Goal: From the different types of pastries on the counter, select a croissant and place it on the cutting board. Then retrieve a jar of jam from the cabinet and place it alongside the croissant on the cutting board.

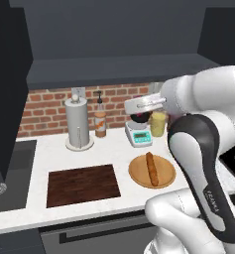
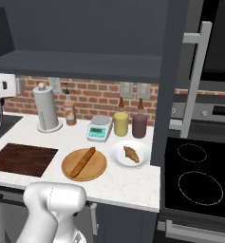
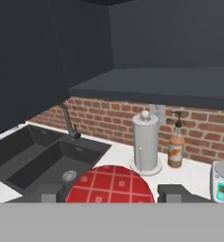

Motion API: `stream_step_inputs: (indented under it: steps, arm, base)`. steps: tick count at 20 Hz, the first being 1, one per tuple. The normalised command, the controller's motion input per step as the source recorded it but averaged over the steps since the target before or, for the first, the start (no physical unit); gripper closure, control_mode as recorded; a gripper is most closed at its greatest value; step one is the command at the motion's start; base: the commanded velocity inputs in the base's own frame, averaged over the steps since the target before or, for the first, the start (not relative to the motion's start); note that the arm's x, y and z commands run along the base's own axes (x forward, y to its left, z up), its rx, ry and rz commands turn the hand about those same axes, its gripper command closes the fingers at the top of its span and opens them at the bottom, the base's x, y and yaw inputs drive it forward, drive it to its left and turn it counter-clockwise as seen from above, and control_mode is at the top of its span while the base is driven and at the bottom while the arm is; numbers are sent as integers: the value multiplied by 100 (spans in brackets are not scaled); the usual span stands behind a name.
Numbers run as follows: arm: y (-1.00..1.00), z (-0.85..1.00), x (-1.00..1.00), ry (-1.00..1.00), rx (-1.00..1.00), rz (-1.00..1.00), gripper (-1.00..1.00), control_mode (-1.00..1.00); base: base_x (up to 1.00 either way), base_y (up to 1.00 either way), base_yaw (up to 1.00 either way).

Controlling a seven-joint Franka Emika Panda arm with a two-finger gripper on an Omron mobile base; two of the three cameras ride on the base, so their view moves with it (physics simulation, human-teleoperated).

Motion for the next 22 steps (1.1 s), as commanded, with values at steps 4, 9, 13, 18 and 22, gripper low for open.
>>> stream_step_inputs:
  steps: [4, 9, 13, 18, 22]
  arm:
    - [-8, -54, -100, 1, 6, 0, 100, -100]
    - [-5, -40, -32, 6, -5, 0, 100, -100]
    - [0, -71, 0, 12, -16, 0, 100, -100]
    - [0, -94, 0, 3, -23, 0, 100, -100]
    - [0, -100, -1, -8, -23, 0, 100, -100]
  base:
    - [0, 0, 0]
    - [0, 0, 0]
    - [0, 0, 0]
    - [0, 0, 0]
    - [0, 0, 0]
